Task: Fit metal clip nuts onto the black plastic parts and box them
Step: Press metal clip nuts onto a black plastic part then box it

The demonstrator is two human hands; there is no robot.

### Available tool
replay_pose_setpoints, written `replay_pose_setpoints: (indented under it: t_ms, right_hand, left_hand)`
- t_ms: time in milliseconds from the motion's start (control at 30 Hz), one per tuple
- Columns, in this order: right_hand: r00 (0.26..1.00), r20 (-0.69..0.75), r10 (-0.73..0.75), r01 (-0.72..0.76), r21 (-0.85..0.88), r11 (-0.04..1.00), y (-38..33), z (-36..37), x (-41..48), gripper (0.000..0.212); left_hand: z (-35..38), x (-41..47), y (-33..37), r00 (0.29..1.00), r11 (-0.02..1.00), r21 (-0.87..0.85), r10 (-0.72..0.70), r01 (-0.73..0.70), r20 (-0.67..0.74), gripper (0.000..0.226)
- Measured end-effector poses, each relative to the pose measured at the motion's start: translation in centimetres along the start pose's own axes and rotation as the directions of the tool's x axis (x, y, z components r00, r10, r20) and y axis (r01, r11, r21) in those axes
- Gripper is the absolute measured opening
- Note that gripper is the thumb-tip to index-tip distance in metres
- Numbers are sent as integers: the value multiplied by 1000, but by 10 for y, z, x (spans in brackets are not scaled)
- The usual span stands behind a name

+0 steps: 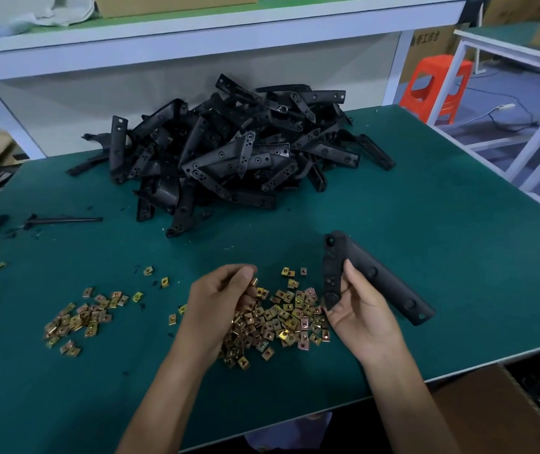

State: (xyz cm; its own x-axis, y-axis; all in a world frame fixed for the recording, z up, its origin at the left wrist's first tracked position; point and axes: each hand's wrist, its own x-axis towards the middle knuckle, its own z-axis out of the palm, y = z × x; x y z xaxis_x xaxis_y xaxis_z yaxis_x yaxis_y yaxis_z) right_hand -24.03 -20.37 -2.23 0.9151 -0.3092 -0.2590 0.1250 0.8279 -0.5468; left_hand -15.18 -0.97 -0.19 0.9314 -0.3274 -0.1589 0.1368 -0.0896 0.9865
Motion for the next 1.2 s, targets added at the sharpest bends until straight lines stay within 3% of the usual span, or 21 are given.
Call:
replay_pose_setpoints:
  t_ms: [100, 200, 433, 633, 733, 900, 1033, 1200]
  right_hand:
    - [1000, 24, -3, 3, -16, 1000, -6, 2, 8, 20]
    - [995, 98, -25, 23, 24, 999, -19, 9, 21, 23]
    - [995, 102, 13, -16, 29, 999, -24, 15, 37, 23]
    - [994, 106, 26, -32, 62, 998, -25, 8, 30, 24]
    - [996, 89, 26, -34, 83, 996, -25, 8, 30, 23]
    - [996, 80, 32, -39, 89, 995, -25, 7, 31, 22]
    - [996, 80, 31, -37, 71, 997, -24, 7, 32, 23]
    - [996, 81, 33, -38, 62, 997, -22, 7, 31, 22]
  left_hand:
    - [0, -1, 3, 996, 990, -124, -65, 71, 53, 11]
    - [-1, -1, 3, 987, 974, -193, -100, 122, 122, 28]
    - [0, -4, 3, 984, 989, -100, -92, 108, 154, 21]
    - [9, -5, 5, 981, 974, -161, -140, 160, 131, 16]
    - [10, -4, 3, 988, 977, -168, -118, 134, 100, 13]
    - [9, -6, -2, 990, 996, -61, -58, 66, 129, 26]
    - [9, -5, -3, 997, 997, -53, -48, 51, 59, 7]
    - [8, -4, 0, 998, 1000, -4, 31, -31, -48, 23]
